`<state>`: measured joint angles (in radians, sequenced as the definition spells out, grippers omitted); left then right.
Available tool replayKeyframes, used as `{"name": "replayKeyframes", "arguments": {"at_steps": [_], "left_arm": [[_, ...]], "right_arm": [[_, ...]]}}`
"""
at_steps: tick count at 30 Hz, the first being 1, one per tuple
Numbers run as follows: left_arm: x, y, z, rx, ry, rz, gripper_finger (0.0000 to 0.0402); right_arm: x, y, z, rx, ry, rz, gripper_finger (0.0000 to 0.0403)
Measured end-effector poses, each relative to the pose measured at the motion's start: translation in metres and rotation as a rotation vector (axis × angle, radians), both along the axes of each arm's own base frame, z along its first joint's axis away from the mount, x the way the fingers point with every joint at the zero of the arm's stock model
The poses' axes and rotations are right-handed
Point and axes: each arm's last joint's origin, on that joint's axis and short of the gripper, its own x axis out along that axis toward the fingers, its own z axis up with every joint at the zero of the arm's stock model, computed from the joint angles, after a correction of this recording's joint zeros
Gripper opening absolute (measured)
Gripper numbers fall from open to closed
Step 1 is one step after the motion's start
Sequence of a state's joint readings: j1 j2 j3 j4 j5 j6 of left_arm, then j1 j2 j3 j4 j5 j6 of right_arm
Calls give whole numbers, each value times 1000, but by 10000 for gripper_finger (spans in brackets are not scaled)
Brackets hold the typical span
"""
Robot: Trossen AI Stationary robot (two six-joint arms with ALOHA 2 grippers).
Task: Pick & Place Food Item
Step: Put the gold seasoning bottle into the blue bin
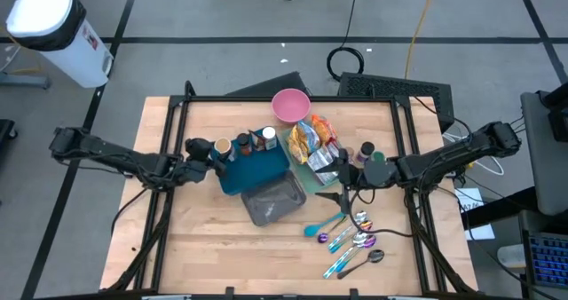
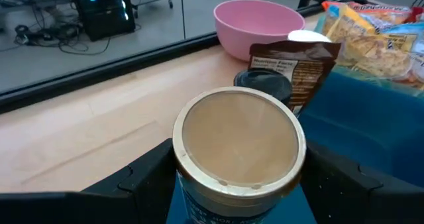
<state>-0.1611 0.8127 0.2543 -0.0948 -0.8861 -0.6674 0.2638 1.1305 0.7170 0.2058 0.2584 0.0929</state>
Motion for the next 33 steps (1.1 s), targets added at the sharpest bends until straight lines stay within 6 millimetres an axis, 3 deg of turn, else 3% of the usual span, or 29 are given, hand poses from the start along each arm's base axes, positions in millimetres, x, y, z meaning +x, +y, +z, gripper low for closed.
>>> {"name": "replayKeyframes", "arguments": {"at_steps": [15,22,24,33], "left_arm": [[17,13,-12,-7,59,19,276],[20,14,-14,7,78,13,377],[19,14,-13,10,77,7,390],[15,13,6,38,-13,-66,352]], "right_arm": [[0,0,0,-1,1,0,309],[0,0,-2,-5,16,0,309],[-1,0,-3,-8,27,1,309],[-12,-3,0,-23,74,1,309]]}}
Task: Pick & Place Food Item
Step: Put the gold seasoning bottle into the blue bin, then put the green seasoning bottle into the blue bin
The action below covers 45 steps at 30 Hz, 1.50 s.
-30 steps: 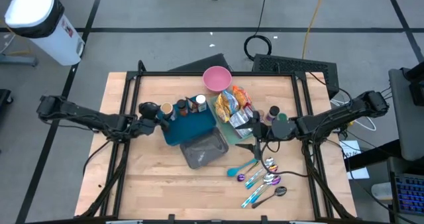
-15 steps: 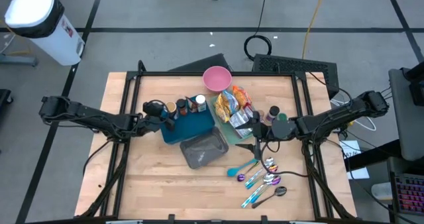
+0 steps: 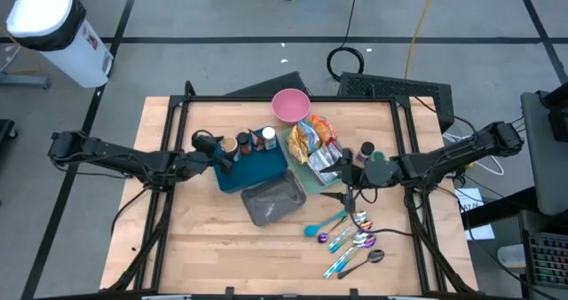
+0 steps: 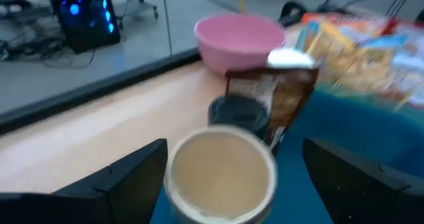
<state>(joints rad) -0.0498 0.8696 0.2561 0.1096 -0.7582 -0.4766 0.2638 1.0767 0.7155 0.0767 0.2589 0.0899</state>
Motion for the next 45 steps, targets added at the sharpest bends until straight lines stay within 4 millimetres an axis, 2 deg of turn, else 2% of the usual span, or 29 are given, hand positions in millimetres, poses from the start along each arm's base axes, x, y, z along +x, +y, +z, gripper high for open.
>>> {"name": "replayKeyframes", "arguments": {"at_steps": [7,18,22,30,35,39,45], "left_arm": [[-10,1,19,38,-94,-20,336],[-21,6,44,42,-314,9,330],[-20,5,51,83,-358,-22,330],[-20,5,52,99,-348,-14,333],[-20,5,50,101,-324,-21,324],[-20,5,49,120,-301,-29,317],[-20,5,50,155,-284,-38,318]], "right_arm": [[-28,-9,10,36,53,-67,309],[-74,-32,-6,-20,262,-561,309],[-89,-36,-13,68,332,-672,309],[-123,-41,-27,299,560,-902,309],[-123,-38,-31,432,609,-931,302],[-123,-36,-43,491,640,-985,292],[-117,-37,-69,433,598,-1024,283]]}}
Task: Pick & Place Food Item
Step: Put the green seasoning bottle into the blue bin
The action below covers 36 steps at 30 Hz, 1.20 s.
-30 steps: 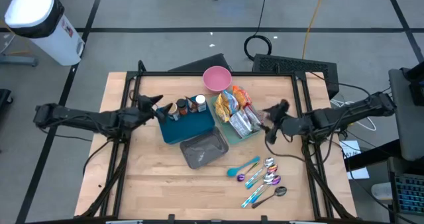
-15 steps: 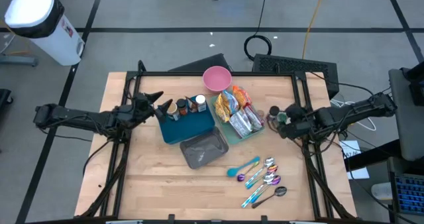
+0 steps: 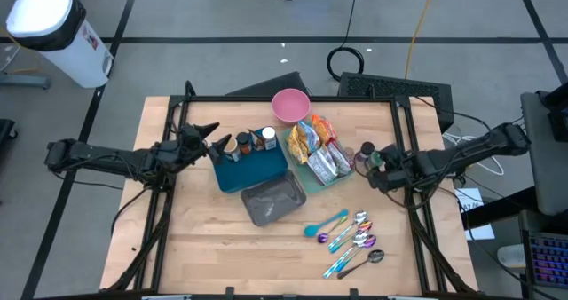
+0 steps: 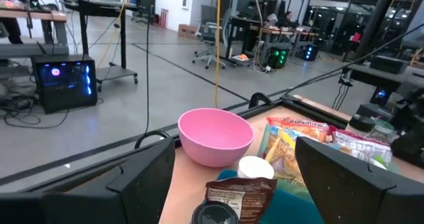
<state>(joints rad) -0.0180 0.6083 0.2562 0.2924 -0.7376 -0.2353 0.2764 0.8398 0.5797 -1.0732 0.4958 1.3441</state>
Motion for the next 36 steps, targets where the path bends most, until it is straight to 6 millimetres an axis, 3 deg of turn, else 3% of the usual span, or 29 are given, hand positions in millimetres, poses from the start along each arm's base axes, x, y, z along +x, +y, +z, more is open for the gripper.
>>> {"name": "replayKeyframes", "arguments": {"at_steps": [12,16,27,36], "left_arm": [[0,0,-2,11,30,-11,320],[0,-1,-3,9,38,-25,311],[0,-1,-3,9,39,-31,320],[0,-1,-3,-4,31,-30,307]], "right_arm": [[-2,-1,-80,42,-196,4,281],[-9,-3,-96,40,-220,-8,281],[1,-2,-95,-91,-271,187,276],[5,-1,-92,-170,-262,294,190]]}}
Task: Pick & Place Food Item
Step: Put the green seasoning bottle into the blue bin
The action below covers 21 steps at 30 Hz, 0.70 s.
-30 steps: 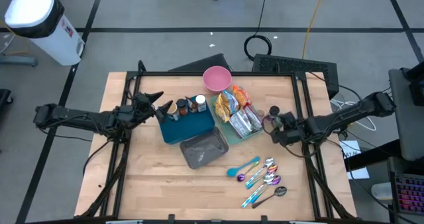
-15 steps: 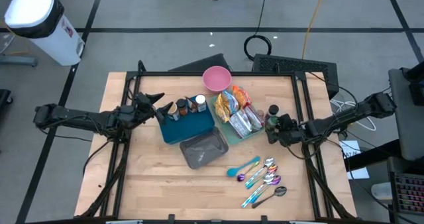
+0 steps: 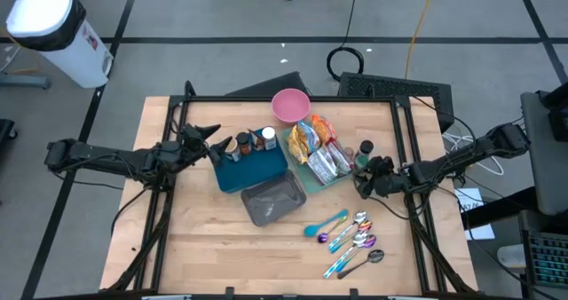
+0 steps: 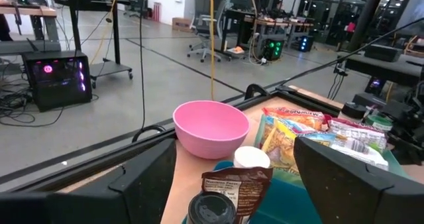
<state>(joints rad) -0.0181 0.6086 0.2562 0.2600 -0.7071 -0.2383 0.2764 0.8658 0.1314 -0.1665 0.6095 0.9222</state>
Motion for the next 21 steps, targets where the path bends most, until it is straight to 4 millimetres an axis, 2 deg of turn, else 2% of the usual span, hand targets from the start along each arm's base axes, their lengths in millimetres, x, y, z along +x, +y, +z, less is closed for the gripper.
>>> {"name": "replayKeyframes", "arguments": {"at_steps": [6,15,21], "left_arm": [[0,0,0,-4,0,0,302],[0,0,0,-4,0,0,319],[0,0,0,-2,2,-1,313]], "right_arm": [[0,0,0,10,-5,-13,145],[1,1,0,45,-18,-1,143],[6,3,4,15,-55,69,138]]}}
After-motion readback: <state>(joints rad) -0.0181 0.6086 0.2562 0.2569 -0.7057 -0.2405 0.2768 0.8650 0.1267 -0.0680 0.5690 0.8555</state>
